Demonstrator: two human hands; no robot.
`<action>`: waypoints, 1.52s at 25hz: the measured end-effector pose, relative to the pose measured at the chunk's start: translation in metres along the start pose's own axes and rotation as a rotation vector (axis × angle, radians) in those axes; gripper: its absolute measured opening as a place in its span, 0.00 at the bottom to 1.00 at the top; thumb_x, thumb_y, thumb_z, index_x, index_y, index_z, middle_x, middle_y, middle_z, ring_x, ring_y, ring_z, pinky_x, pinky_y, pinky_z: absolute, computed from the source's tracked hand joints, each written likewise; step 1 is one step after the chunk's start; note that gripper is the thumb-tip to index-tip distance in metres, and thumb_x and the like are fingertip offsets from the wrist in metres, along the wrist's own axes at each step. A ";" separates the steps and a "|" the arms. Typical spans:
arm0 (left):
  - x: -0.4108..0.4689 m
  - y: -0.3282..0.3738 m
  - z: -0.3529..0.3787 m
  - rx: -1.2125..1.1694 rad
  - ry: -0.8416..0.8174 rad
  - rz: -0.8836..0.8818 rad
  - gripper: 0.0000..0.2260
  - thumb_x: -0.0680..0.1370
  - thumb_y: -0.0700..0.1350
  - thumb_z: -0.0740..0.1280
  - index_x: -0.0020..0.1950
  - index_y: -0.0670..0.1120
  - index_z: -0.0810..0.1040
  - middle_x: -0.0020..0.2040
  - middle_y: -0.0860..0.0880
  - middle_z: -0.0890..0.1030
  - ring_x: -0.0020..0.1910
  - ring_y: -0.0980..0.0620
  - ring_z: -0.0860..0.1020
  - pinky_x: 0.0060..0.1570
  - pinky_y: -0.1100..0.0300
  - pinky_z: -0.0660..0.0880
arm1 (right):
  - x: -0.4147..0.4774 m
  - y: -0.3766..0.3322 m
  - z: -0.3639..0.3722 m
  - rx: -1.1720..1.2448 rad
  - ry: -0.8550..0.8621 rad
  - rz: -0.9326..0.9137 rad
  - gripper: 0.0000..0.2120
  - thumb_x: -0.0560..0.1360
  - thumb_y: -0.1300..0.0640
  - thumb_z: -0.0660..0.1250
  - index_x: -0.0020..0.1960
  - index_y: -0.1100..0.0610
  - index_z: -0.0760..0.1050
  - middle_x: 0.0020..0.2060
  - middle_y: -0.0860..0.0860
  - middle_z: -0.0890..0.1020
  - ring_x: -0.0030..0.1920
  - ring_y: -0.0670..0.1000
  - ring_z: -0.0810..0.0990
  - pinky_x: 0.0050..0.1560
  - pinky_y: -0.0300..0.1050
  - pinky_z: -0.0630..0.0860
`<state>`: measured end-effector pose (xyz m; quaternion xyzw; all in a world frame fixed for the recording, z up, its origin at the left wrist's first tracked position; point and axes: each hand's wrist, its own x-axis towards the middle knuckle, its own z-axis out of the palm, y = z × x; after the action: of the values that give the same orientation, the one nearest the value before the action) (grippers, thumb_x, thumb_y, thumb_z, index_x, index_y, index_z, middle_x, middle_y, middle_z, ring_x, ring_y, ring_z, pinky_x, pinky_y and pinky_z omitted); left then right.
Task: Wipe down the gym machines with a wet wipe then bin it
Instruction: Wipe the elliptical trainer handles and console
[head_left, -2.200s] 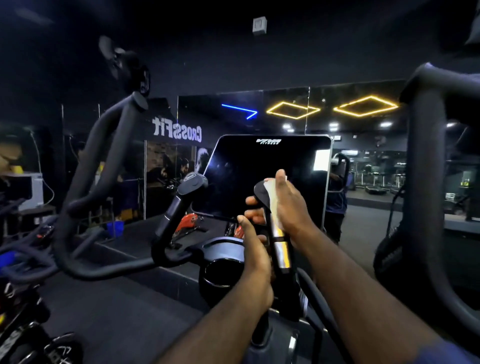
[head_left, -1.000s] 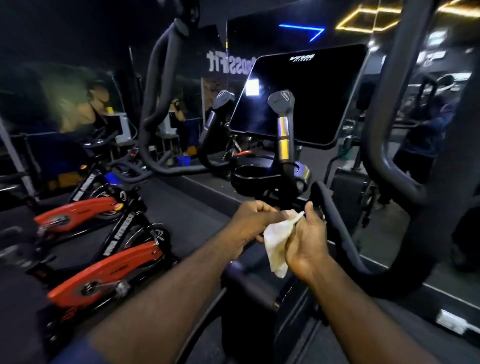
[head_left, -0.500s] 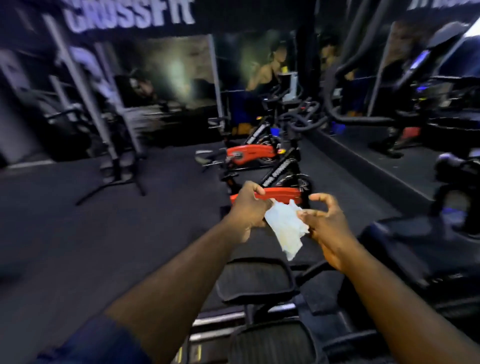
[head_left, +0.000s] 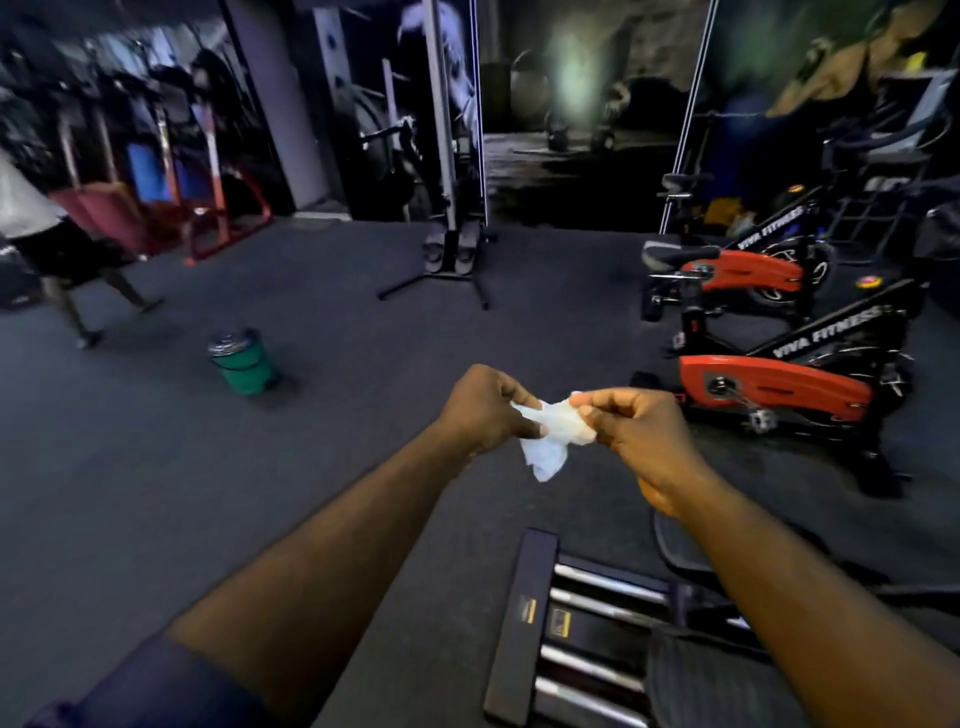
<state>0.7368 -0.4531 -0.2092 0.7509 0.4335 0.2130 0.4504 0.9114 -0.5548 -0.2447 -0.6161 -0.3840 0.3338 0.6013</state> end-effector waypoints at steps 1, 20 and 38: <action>0.008 -0.022 -0.030 0.008 0.006 -0.004 0.08 0.68 0.38 0.83 0.45 0.43 0.89 0.46 0.46 0.88 0.51 0.48 0.86 0.55 0.44 0.82 | 0.008 0.001 0.033 -0.010 0.007 0.007 0.10 0.79 0.69 0.70 0.49 0.57 0.86 0.47 0.53 0.89 0.49 0.53 0.86 0.55 0.53 0.83; 0.342 -0.109 -0.133 -0.031 -0.397 0.009 0.03 0.80 0.36 0.73 0.53 0.40 0.84 0.46 0.41 0.87 0.41 0.52 0.82 0.34 0.66 0.75 | 0.292 0.072 0.161 0.307 0.166 0.355 0.14 0.78 0.66 0.70 0.63 0.64 0.79 0.54 0.61 0.87 0.53 0.61 0.86 0.52 0.57 0.81; 0.743 0.108 0.009 -0.194 -0.767 0.346 0.04 0.78 0.34 0.71 0.51 0.40 0.83 0.41 0.44 0.86 0.34 0.53 0.79 0.33 0.59 0.75 | 0.566 0.015 -0.059 0.534 0.983 0.160 0.16 0.80 0.69 0.64 0.67 0.66 0.75 0.52 0.60 0.87 0.45 0.55 0.88 0.39 0.49 0.85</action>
<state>1.1891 0.1449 -0.1734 0.7916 0.0804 0.0308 0.6050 1.2370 -0.0876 -0.2284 -0.5527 0.0872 0.1377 0.8173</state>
